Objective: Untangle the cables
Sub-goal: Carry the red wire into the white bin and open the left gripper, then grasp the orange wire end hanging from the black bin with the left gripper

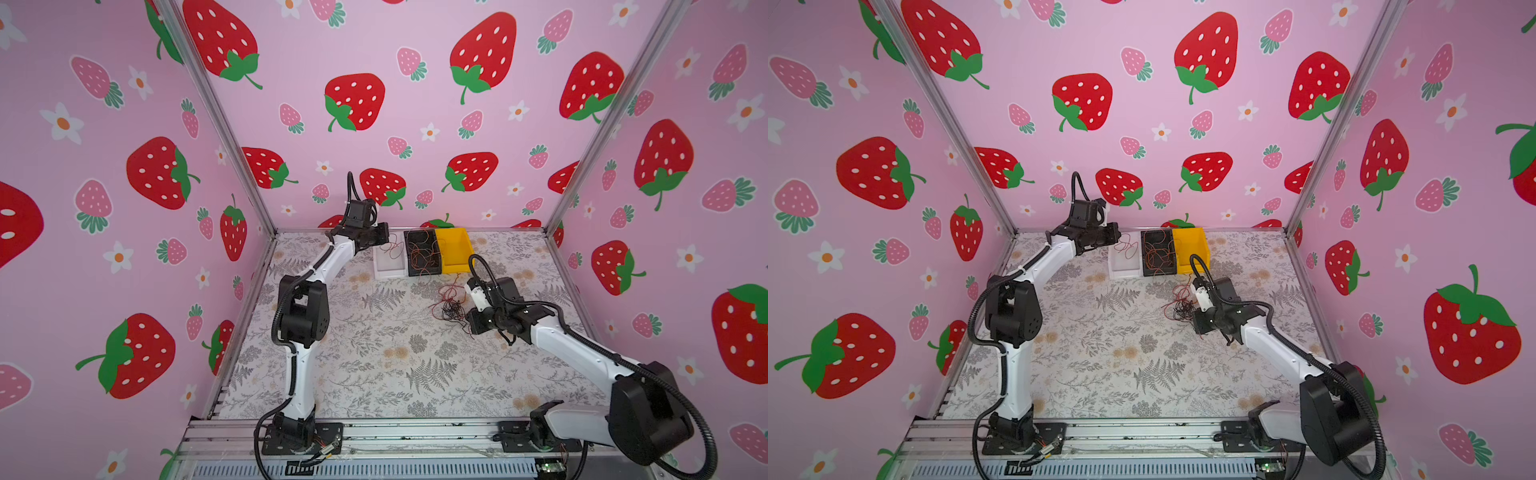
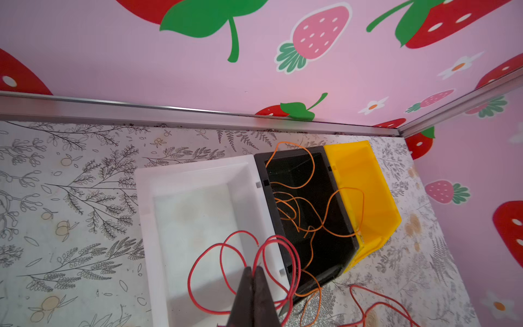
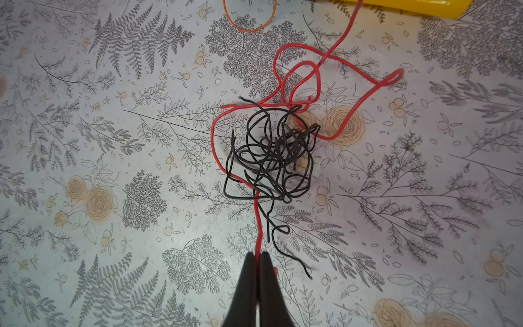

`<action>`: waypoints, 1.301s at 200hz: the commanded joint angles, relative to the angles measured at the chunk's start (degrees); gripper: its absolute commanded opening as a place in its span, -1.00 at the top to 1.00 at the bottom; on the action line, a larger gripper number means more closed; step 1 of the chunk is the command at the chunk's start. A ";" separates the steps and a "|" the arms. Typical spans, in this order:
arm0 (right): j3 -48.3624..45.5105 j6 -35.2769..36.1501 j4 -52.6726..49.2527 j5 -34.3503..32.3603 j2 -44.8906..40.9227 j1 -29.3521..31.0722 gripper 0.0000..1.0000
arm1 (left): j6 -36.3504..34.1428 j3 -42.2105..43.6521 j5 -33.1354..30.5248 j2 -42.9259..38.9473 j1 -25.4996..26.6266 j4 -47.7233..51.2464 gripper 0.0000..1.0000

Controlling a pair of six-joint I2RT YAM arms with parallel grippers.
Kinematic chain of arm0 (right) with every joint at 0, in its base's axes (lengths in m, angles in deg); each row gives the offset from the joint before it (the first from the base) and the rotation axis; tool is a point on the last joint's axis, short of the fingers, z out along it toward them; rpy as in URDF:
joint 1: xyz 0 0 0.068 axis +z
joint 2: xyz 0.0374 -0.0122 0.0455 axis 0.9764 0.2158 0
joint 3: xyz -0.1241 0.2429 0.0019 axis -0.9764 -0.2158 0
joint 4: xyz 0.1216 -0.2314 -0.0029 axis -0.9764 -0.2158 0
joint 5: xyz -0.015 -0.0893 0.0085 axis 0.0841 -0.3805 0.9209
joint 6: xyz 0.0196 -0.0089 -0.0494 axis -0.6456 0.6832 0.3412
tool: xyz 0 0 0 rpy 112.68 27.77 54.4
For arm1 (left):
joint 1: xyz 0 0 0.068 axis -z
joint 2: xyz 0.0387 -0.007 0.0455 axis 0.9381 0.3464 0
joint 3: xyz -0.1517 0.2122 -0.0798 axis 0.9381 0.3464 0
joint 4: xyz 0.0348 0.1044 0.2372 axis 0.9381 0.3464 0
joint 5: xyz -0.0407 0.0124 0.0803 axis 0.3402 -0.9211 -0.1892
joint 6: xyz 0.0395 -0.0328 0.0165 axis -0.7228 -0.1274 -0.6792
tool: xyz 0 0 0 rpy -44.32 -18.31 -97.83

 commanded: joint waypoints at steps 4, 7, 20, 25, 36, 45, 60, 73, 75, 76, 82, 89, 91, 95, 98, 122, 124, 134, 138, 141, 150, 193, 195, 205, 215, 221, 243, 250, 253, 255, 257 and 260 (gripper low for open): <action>-0.56 -0.47 0.99 1.39 0.34 0.38 1.00 | -1.21 -3.02 -7.28 2.13 1.58 3.26 1.00; -0.53 -0.41 0.91 1.50 0.34 0.39 1.00 | -1.20 -3.03 -7.82 2.35 1.67 3.34 1.00; -0.12 0.10 0.09 1.93 0.35 0.39 1.00 | -0.73 -2.73 -9.04 2.96 1.70 3.74 1.00; -0.01 0.23 -0.26 1.91 0.34 0.43 1.00 | -0.56 -2.37 -9.29 2.86 1.70 3.67 1.00; 0.09 0.56 -0.70 1.63 0.04 0.47 1.00 | -0.49 -1.42 -9.59 2.45 1.70 3.28 1.00; 0.18 0.71 -0.70 1.43 -0.31 0.47 1.00 | -0.51 -0.53 -9.74 1.87 1.70 2.66 0.77; 0.40 0.80 -2.06 1.30 -0.72 0.65 1.00 | -0.84 0.97 -9.74 0.55 1.70 1.22 0.35; 0.70 0.61 -2.41 1.25 -0.79 0.89 1.00 | -1.18 1.79 -10.11 -0.73 1.70 0.59 0.11; 0.75 0.56 -2.45 1.24 -0.76 0.95 1.00 | -1.20 1.90 -10.27 -0.92 1.70 0.54 0.08; 0.77 0.53 -2.41 1.22 -0.74 0.98 1.00 | -1.20 1.96 -10.31 -1.01 1.70 0.51 0.06; 0.80 0.45 -2.54 1.08 -0.78 1.16 1.00 | -1.36 2.38 -10.56 -1.75 1.70 0.15 -0.04; 0.91 0.26 -2.55 0.82 -0.78 1.43 1.00 | -1.58 2.85 -10.74 -2.54 1.70 -0.20 -0.15; 0.89 0.19 -2.61 0.74 -0.78 1.55 1.00 | -1.63 2.96 -10.85 -2.76 1.70 -0.30 -0.17; 0.80 0.08 -2.61 0.43 -0.80 1.68 1.00 | -1.75 3.15 -10.94 -3.13 1.70 -0.31 -0.23; 0.80 0.00 -2.63 0.30 -0.78 1.77 1.00 | -1.93 3.22 -10.84 -3.52 1.70 -0.34 -0.24; 0.89 -0.19 -2.90 -0.60 -1.06 2.16 1.00 | -4.17 4.05 -9.51 -6.38 2.01 0.70 -0.27; 0.95 -0.17 -2.90 -0.69 -1.11 2.19 1.00 | -4.36 4.22 -9.26 -6.66 2.09 0.70 -0.27; 1.00 -0.28 -2.89 -1.05 -1.28 2.21 1.00 | -5.17 5.45 -8.17 -8.31 2.67 1.21 -0.22; 0.89 -0.28 -2.81 -1.20 -1.41 2.23 1.00 | -5.51 6.13 -7.53 -9.01 3.02 1.44 -0.21; 0.89 -0.27 -2.74 -1.29 -1.46 2.23 1.00 | -5.73 6.67 -6.82 -9.42 3.32 1.69 -0.19; 0.82 -0.32 -2.74 -1.58 -1.58 2.21 1.00 | -6.44 8.17 -3.84 -10.48 4.36 2.69 -0.17; 0.23 -1.42 -2.72 -1.98 -1.94 2.19 1.00 | -5.42 14.71 1.32 -11.52 10.35 6.73 -0.19; 0.19 -1.42 -2.68 -2.01 -2.01 2.18 1.00 | -5.29 14.82 1.44 -11.38 10.61 6.75 -0.19; 0.12 -1.51 -2.62 -2.11 -2.32 2.22 1.00 | -4.78 15.10 2.30 -10.59 11.80 6.62 -0.20; -0.14 -1.66 -2.69 -2.31 -2.63 2.16 1.00 | -4.08 14.72 3.20 -9.42 12.77 6.56 -0.21; -0.32 -1.60 -2.63 -2.39 -2.86 2.19 1.00 | -3.73 14.40 3.71 -8.63 13.26 6.39 -0.21; -0.79 -1.53 -2.87 -2.75 -3.58 2.21 1.00 | -1.41 12.35 4.45 -5.10 13.82 6.03 -0.21; -1.09 -1.48 -2.90 -2.82 -3.75 2.23 1.00 | -0.96 11.66 4.33 -4.04 13.83 6.09 -0.21; -1.13 -1.43 -2.85 -2.87 -3.86 2.23 1.00 | -0.83 11.45 4.09 -3.64 13.90 6.05 -0.21; -1.13 -1.42 -2.89 -2.87 -3.88 2.23 1.00 | -0.69 11.32 3.85 -3.36 13.91 5.94 -0.22; -1.18 -1.42 -2.89 -2.91 -3.95 2.23 1.00 | -0.50 11.16 3.70 -3.18 13.92 5.85 -0.21; -1.28 -1.32 -2.90 -2.92 -4.01 2.21 1.00 | -0.17 10.98 3.48 -2.68 13.92 5.79 -0.22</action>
